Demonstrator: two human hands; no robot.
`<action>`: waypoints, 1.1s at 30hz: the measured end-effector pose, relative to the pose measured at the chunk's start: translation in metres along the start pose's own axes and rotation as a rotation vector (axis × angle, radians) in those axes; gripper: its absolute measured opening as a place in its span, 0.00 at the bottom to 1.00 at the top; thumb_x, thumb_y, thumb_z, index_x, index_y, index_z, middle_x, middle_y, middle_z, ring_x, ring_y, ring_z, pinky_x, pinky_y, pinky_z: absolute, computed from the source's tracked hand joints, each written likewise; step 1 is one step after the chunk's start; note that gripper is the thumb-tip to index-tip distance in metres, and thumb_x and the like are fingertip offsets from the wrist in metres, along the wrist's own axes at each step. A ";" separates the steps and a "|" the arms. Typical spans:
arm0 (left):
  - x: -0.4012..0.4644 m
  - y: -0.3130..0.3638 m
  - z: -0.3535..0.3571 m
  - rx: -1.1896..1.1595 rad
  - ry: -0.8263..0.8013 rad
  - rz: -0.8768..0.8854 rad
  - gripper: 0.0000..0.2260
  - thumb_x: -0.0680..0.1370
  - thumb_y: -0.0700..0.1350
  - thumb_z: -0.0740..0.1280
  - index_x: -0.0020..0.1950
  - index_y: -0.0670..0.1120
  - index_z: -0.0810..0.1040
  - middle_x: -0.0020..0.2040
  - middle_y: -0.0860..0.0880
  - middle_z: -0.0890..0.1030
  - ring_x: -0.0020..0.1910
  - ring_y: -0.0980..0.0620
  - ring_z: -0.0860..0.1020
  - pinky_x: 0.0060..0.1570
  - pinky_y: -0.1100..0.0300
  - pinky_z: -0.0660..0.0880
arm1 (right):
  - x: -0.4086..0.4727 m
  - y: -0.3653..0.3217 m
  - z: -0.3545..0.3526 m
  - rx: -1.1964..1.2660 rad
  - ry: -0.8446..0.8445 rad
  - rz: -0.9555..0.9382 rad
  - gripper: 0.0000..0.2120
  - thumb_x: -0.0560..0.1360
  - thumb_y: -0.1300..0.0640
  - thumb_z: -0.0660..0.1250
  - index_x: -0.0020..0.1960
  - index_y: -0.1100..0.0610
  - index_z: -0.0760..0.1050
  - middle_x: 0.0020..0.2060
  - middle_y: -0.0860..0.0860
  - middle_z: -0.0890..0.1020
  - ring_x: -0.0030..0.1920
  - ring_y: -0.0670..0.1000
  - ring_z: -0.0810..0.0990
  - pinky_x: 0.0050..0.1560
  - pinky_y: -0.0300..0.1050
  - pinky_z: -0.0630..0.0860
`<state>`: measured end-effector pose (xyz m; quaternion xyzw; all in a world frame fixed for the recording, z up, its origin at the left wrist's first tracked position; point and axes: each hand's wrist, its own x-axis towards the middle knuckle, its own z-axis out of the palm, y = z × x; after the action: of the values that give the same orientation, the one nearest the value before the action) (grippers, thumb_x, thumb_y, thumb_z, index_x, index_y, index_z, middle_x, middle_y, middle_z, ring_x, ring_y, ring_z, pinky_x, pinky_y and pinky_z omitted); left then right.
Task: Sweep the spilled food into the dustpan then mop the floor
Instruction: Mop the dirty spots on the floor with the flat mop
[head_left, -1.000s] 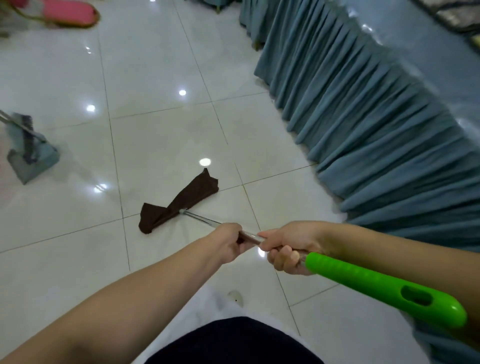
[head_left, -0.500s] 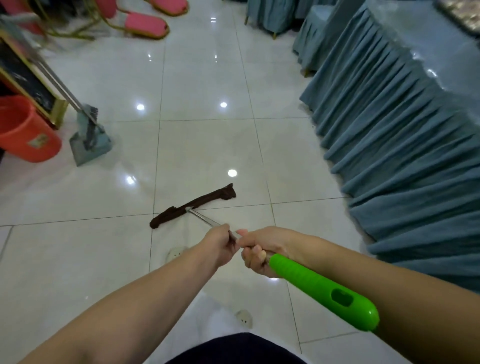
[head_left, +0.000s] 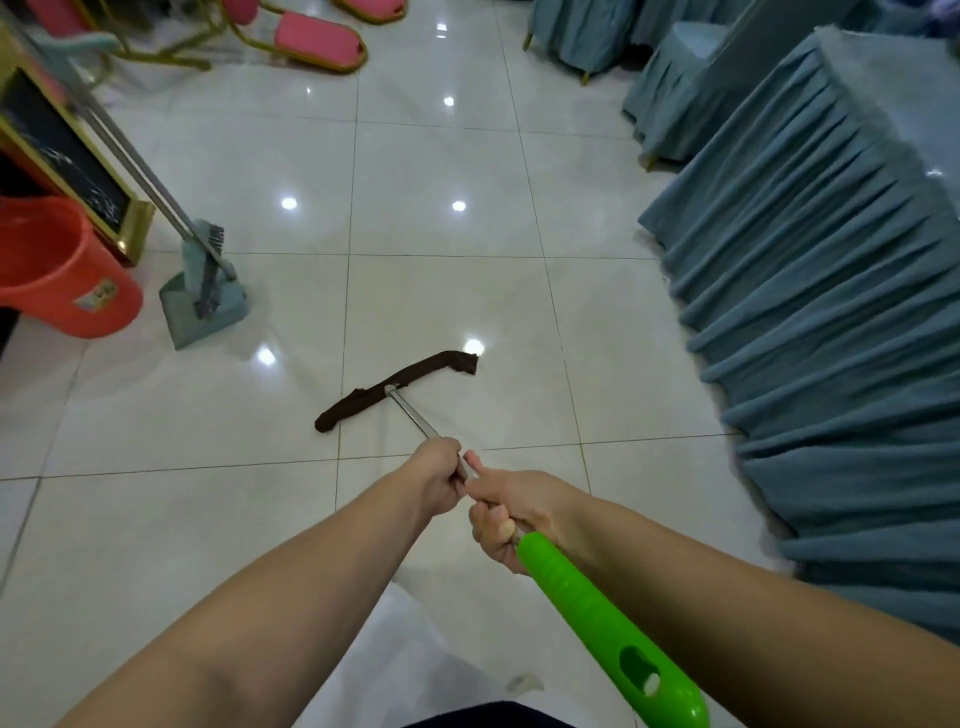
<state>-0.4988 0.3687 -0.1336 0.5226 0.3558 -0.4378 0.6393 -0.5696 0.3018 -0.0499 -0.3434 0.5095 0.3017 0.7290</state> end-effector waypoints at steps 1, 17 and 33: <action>0.006 0.014 -0.007 0.018 0.004 -0.003 0.16 0.82 0.37 0.51 0.34 0.42 0.60 0.29 0.46 0.60 0.08 0.59 0.62 0.12 0.73 0.60 | 0.006 -0.007 0.013 -0.009 0.012 -0.010 0.20 0.79 0.65 0.57 0.58 0.42 0.75 0.20 0.48 0.64 0.14 0.42 0.61 0.14 0.27 0.56; 0.113 0.215 -0.046 0.181 -0.008 -0.095 0.11 0.81 0.38 0.52 0.39 0.40 0.65 0.33 0.45 0.69 0.29 0.53 0.68 0.17 0.71 0.68 | 0.094 -0.137 0.153 0.281 -0.138 -0.011 0.10 0.80 0.59 0.60 0.45 0.47 0.74 0.20 0.48 0.62 0.14 0.42 0.60 0.12 0.29 0.59; 0.145 0.217 -0.046 0.317 0.010 -0.067 0.09 0.82 0.42 0.52 0.43 0.42 0.62 0.33 0.45 0.73 0.16 0.52 0.71 0.20 0.67 0.71 | 0.123 -0.139 0.147 0.428 -0.120 0.000 0.14 0.79 0.63 0.60 0.38 0.48 0.74 0.30 0.48 0.64 0.13 0.43 0.62 0.13 0.30 0.60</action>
<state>-0.2435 0.4020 -0.1978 0.6069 0.3025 -0.5069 0.5322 -0.3443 0.3512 -0.1043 -0.1622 0.5177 0.2066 0.8142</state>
